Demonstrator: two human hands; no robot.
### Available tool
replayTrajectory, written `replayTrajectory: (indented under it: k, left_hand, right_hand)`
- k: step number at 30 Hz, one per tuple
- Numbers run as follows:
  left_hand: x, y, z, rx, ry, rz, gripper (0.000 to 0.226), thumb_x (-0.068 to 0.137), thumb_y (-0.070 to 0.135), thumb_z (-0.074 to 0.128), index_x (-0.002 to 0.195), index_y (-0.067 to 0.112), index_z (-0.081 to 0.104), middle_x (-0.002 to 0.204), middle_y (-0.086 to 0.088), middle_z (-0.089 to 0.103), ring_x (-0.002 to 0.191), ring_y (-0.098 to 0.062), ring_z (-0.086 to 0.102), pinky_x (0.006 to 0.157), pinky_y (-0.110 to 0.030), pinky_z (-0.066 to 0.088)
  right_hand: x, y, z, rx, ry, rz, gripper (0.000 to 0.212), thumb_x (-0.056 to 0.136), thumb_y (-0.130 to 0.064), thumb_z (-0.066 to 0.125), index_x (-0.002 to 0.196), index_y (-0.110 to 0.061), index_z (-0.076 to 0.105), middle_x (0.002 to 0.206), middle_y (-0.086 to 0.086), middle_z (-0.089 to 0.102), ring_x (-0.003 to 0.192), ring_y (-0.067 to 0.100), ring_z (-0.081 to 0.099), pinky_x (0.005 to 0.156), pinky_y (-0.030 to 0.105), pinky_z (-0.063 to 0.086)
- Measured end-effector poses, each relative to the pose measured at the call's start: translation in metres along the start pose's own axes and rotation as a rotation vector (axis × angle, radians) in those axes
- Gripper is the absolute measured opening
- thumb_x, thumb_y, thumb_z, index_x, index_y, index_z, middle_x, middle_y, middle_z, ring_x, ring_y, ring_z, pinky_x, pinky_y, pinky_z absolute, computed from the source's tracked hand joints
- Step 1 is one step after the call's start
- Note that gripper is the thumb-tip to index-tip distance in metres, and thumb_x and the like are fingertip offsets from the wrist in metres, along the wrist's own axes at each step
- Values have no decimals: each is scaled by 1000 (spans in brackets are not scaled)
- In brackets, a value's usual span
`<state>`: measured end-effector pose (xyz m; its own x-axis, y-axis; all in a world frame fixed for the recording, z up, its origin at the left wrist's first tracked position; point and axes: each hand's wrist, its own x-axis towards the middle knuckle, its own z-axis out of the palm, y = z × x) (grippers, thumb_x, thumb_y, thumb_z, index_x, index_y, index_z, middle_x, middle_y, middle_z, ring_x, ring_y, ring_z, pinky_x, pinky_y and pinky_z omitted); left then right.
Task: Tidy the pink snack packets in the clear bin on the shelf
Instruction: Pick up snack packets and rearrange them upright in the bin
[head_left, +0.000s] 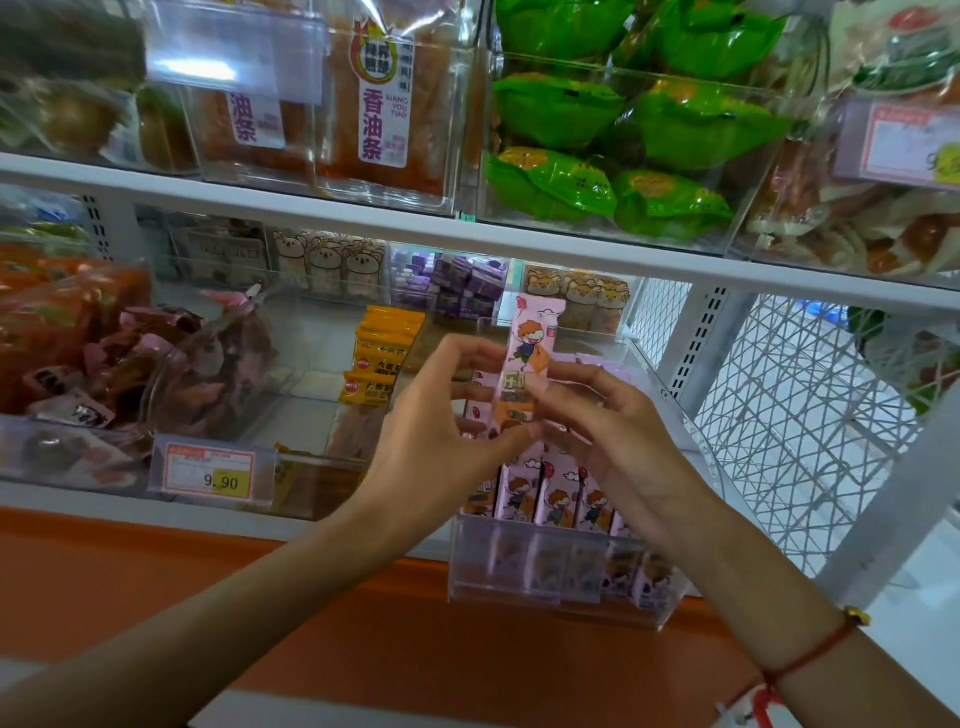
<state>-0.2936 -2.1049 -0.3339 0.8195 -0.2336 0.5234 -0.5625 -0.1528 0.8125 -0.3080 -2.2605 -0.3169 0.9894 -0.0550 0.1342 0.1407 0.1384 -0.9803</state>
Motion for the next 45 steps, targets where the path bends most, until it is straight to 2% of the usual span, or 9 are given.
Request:
replayTrajectory:
  k: [5, 10, 16, 22, 28, 33, 38, 42, 45]
  left_hand:
    - [2, -3, -3, -26, -156, 19, 41, 91, 16, 62, 121, 42, 48, 122, 22, 58, 110, 8, 55, 83, -9, 48]
    - [3, -4, -1, 237, -42, 104, 45, 89, 23, 62, 130, 37, 51, 132, 19, 47, 122, 5, 41, 98, -14, 37]
    - [4, -2, -5, 206, -47, 137, 46, 80, 35, 71, 121, 41, 53, 110, 23, 60, 101, 4, 56, 83, -10, 46]
    - [12, 11, -16, -234, -266, -279, 28, 75, 38, 63, 101, 29, 67, 90, 5, 73, 81, -8, 71, 64, -17, 54]
    - [12, 11, -17, -237, -338, -456, 41, 73, 46, 65, 100, 15, 72, 86, 0, 75, 77, -10, 72, 62, -18, 54]
    - [16, 8, -23, -95, -205, -163, 48, 68, 35, 71, 114, 23, 63, 98, 4, 73, 88, -7, 70, 72, -16, 55]
    - [13, 5, -24, -12, -108, -14, 42, 65, 29, 77, 102, 30, 58, 102, 10, 68, 97, -1, 65, 86, -15, 51]
    - [14, 4, -21, -23, -92, -28, 40, 74, 12, 76, 107, 25, 58, 104, 9, 68, 95, -2, 66, 82, -16, 52]
    - [16, 7, -23, -158, 0, -110, 41, 77, 16, 73, 115, 14, 57, 104, 4, 68, 91, -4, 68, 72, -13, 53]
  right_hand:
    - [-1, -2, -3, 42, -90, 2, 25, 81, -32, 61, 101, -18, 67, 88, -5, 70, 89, 7, 65, 76, 23, 52]
    - [-3, 5, 3, -97, 159, -105, 33, 79, -28, 72, 109, -15, 65, 102, 1, 71, 97, 13, 68, 80, 27, 57]
    - [-5, 4, 7, -203, 192, -170, 47, 62, -41, 78, 101, -19, 63, 99, -2, 71, 91, 12, 69, 78, 29, 57]
    - [-5, -4, 4, -149, 114, -96, 51, 72, -44, 67, 114, -15, 63, 88, 1, 73, 75, 13, 69, 62, 19, 52]
    - [-7, -2, 3, -152, 71, 2, 38, 82, -39, 66, 111, -15, 64, 75, 0, 71, 61, 9, 65, 49, 15, 46]
    - [-6, -5, 3, -224, -24, -201, 30, 90, -23, 61, 116, -35, 54, 93, -7, 73, 91, 10, 68, 78, 26, 54]
    - [-12, -7, 1, -267, -144, -353, 38, 83, -3, 66, 107, -31, 58, 109, -1, 68, 107, 9, 62, 92, 31, 50]
    - [-11, -6, 0, -261, -139, -344, 47, 84, -7, 67, 121, -32, 54, 116, 0, 66, 110, 11, 61, 96, 35, 48]
    - [-10, -4, 0, -412, -132, -314, 75, 74, -29, 75, 138, -37, 35, 126, -7, 57, 116, 6, 55, 97, 31, 48]
